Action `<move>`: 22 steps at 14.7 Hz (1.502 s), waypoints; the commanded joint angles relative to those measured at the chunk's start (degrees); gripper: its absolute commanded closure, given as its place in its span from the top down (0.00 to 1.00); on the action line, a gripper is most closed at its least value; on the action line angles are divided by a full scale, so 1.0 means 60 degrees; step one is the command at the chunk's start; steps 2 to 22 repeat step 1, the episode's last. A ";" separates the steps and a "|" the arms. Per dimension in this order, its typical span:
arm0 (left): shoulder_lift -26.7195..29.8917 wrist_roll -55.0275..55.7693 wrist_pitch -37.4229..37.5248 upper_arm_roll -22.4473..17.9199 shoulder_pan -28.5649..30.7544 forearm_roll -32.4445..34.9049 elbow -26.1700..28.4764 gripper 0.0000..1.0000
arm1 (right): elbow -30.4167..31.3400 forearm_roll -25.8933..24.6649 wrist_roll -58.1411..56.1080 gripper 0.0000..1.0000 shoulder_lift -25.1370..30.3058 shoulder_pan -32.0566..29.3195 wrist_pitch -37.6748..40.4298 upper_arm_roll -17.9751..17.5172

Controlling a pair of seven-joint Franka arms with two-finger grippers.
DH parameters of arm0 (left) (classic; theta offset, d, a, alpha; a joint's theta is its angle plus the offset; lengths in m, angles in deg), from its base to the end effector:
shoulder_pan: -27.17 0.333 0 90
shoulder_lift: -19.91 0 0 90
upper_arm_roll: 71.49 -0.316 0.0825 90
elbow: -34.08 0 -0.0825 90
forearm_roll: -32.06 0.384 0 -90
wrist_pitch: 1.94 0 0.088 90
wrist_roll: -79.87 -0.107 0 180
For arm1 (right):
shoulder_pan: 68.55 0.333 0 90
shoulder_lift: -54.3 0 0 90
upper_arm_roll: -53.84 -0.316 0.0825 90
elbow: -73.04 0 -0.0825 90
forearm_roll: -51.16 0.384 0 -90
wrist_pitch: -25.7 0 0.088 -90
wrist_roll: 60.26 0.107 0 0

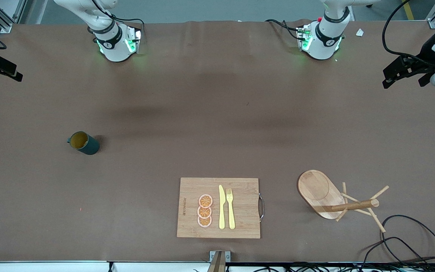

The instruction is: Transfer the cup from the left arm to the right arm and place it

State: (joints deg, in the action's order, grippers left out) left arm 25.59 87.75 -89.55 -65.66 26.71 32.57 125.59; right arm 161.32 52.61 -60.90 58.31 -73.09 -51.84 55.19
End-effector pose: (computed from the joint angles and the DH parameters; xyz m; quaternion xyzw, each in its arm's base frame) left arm 0.5159 -0.0589 0.6613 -0.9997 -0.0143 -0.0163 0.0075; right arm 0.5065 -0.0496 0.6579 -0.9972 0.0436 0.0578 0.0166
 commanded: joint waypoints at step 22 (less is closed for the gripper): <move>-0.0052 -0.0111 0.0347 0.0039 0.0004 -0.0012 -0.0324 1.00 | 0.0170 -0.0123 -0.0172 1.00 0.0180 -0.0050 -0.0083 -0.0021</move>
